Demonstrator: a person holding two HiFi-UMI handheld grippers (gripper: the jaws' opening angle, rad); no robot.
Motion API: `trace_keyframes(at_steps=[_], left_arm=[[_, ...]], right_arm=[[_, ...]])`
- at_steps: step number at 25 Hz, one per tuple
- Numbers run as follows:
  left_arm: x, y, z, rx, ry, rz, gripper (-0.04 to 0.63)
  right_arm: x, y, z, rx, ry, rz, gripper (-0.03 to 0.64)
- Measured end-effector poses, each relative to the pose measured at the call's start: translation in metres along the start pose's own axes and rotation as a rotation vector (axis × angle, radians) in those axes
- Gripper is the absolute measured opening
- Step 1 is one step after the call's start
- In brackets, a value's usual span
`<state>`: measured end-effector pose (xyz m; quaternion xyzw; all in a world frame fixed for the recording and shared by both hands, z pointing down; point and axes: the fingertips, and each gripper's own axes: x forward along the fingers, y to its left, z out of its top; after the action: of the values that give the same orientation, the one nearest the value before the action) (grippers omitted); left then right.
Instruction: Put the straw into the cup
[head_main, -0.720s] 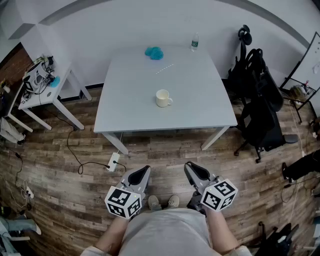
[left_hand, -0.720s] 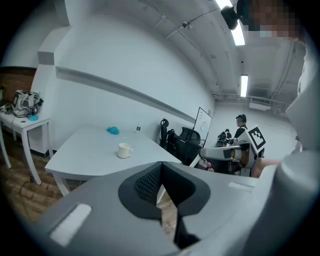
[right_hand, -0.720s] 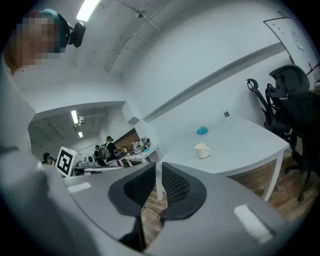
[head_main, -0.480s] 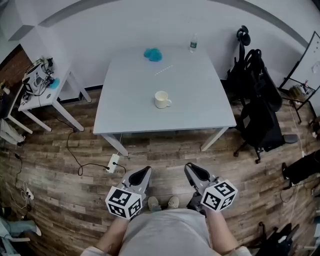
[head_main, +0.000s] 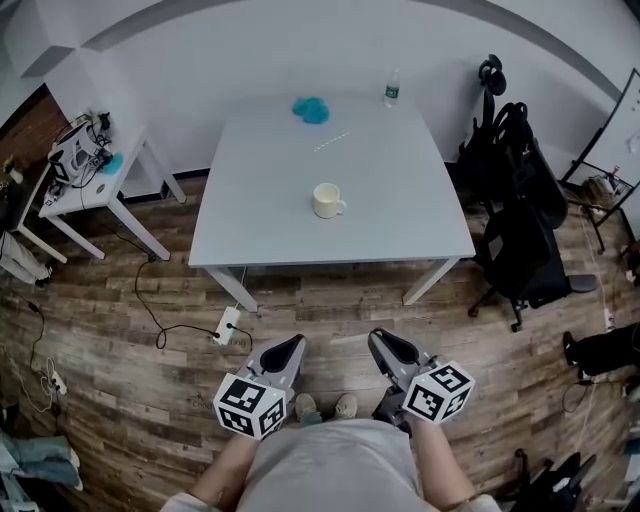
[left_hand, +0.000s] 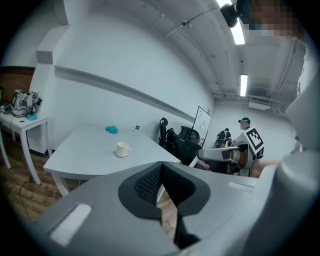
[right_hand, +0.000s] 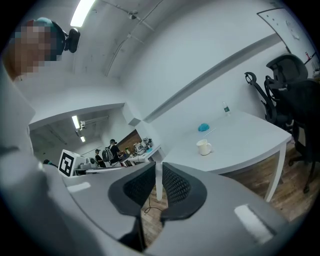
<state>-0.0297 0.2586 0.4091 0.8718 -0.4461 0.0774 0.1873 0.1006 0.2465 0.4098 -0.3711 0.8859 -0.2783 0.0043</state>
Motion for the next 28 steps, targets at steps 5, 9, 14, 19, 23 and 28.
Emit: trace_keyframes(at_steps=[5,9,14,19,23,28], left_arm=[[-0.004,0.003,-0.001,-0.002,0.002,-0.004,0.018],[-0.011,0.01,0.0,-0.004,0.003,-0.006,0.018],[-0.022,0.02,-0.002,-0.011,0.0,-0.01,0.018],[-0.037,0.036,-0.005,0.005,0.008,-0.026,0.018],[-0.04,0.04,-0.011,0.002,0.02,-0.037,0.018],[-0.029,0.049,-0.009,0.009,0.025,-0.054,0.018]], right_arm=[[0.006,0.003,-0.004,0.002,0.003,-0.009,0.049],[0.015,0.008,-0.004,0.002,0.002,-0.023,0.051],[0.028,0.018,-0.008,-0.012,0.004,-0.022,0.051],[0.044,0.037,-0.014,-0.023,-0.006,-0.031,0.051],[0.047,0.037,-0.018,-0.006,-0.012,-0.048,0.051],[0.056,0.025,-0.019,0.01,-0.03,-0.048,0.051]])
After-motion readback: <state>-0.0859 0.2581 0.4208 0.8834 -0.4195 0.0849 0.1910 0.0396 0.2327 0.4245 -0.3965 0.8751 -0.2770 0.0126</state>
